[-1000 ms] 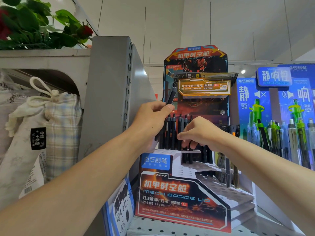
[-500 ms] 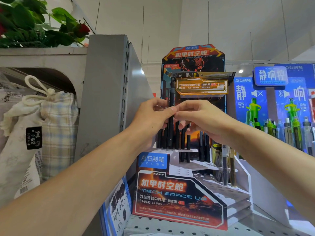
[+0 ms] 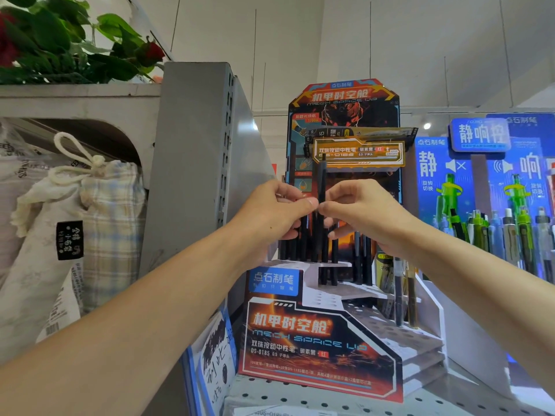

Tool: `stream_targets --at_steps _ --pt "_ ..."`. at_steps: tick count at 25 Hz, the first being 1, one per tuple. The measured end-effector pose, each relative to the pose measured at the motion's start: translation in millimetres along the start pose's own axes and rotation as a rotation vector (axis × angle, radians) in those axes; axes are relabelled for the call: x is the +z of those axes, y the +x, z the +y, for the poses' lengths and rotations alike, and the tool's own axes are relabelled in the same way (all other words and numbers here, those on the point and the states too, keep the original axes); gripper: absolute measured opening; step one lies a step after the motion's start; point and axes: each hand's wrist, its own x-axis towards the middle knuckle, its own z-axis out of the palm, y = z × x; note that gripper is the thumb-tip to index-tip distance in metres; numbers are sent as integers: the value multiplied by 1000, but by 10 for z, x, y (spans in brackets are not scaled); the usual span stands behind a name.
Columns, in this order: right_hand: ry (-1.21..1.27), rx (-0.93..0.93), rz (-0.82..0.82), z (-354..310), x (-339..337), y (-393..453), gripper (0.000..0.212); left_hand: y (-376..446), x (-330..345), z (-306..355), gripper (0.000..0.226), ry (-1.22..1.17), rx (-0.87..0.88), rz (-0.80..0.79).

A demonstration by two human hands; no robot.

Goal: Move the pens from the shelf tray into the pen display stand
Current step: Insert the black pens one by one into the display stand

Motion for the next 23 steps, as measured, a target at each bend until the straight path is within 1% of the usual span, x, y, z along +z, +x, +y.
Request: stream_targets --at_steps 2,4,6,8,10,12,14,15,19,23 --pt "-114 24 77 52 -4 25 6 -52 -28 -9 19 112 -14 -96" --pt "-164 59 92 105 0 36 7 -120 -50 5 12 224 -20 -188" --pt "-177 93 85 141 7 46 6 -200 -61 56 7 260 -29 -227" --pt "-174 111 78 162 13 54 4 -297 -56 114 4 248 -19 -236" --pt "-173 115 78 178 13 64 4 -451 -44 148 5 239 46 -245" --pt "-199 124 72 195 18 68 3 -670 -24 130 7 298 180 -280" --pt "-234 156 32 219 30 66 4 -922 3 85 9 354 287 -308" --pt "-243 181 5 234 42 68 4 -1035 14 53 9 352 300 -319" --pt "-268 270 -63 251 113 43 10 -1299 98 -134 6 314 193 -389" --pt "-320 232 -2 183 169 38 27 -1379 159 -271 10 321 131 -415"
